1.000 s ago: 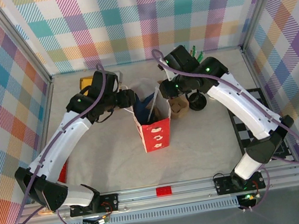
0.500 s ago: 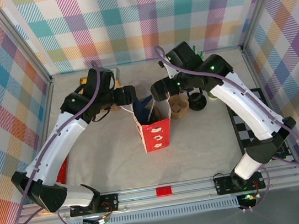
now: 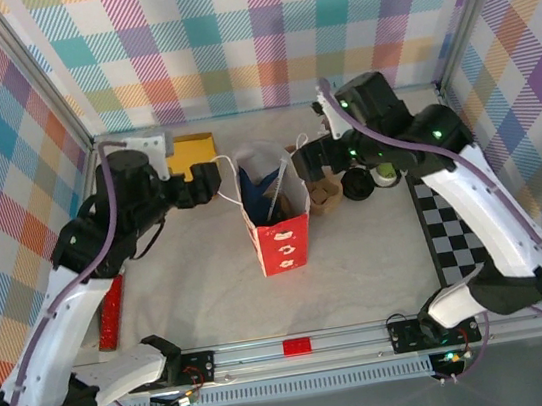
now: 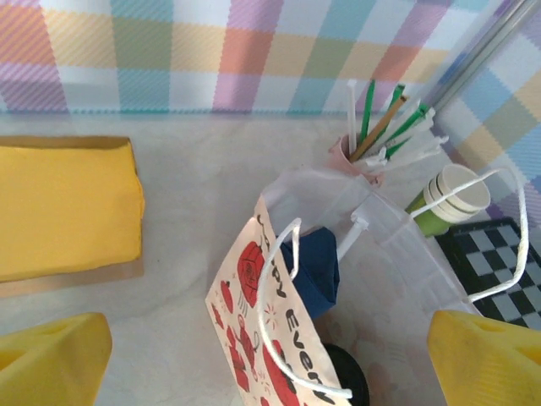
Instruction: Pack the takeout coffee
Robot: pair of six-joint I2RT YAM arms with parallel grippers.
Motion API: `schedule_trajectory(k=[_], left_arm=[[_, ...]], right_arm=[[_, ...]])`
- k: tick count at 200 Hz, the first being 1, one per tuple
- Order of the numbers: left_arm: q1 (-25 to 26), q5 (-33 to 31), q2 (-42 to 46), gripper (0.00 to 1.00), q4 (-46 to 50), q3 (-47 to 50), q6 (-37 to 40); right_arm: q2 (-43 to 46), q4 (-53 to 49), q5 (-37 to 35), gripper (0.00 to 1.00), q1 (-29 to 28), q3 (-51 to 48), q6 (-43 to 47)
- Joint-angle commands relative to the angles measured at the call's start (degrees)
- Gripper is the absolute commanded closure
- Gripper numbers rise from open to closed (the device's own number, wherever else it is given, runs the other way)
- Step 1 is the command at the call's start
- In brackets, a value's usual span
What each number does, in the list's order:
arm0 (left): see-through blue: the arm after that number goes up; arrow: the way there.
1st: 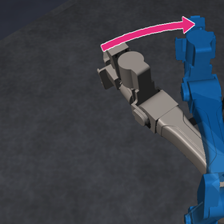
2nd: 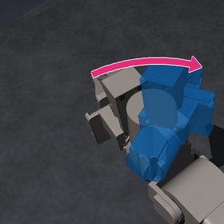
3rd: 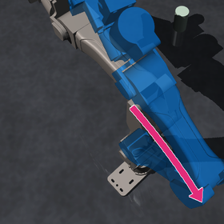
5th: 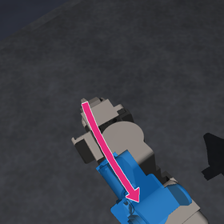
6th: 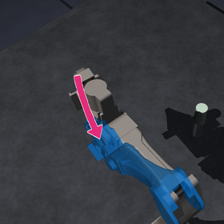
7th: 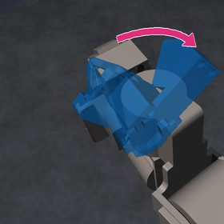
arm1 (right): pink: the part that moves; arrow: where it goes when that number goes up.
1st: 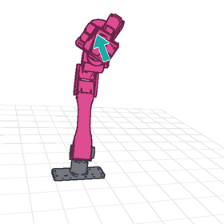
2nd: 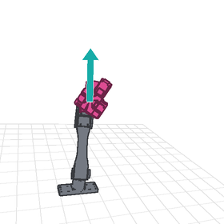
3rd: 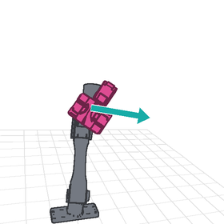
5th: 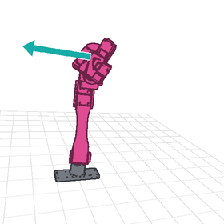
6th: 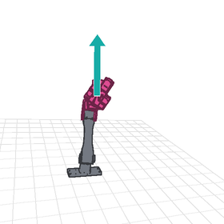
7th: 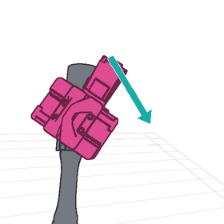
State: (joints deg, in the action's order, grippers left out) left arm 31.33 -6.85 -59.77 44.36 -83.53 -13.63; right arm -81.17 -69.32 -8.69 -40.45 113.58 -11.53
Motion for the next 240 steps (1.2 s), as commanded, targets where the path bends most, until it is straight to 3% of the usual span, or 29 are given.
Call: schedule_trajectory(k=[1, 81, 147, 169, 181, 240], left_arm=[[-0.48, -4.75, 4.86, 0.04, -5.09, 4.33, 2.12], [-0.48, -18.56, 15.79, 0.07, -8.79, 15.70, 7.46], [-0.48, -27.28, 21.77, 0.11, -9.32, 25.87, 7.12], [-0.48, -28.99, 24.00, 0.10, -10.34, 29.49, 7.26], [-0.48, -29.10, 24.91, 0.00, -10.56, 31.19, 7.54], [-0.48, -30.65, 30.70, 0.00, -14.43, 42.60, 8.28]], right_arm=[[4.53, 2.01, -3.94, 0.01, 0.29, -2.77, 1.78], [22.19, 17.72, -12.02, 0.01, 0.29, -23.54, 7.37], [27.70, 20.62, -20.22, 0.01, 0.31, -36.34, 9.48], [28.64, 21.98, -21.51, 0.01, 0.30, -40.88, 9.44], [29.19, 22.78, -21.48, 0.01, 0.29, -43.57, 8.82], [38.63, 38.21, -25.41, 0.01, 0.34, -63.15, 9.69]])
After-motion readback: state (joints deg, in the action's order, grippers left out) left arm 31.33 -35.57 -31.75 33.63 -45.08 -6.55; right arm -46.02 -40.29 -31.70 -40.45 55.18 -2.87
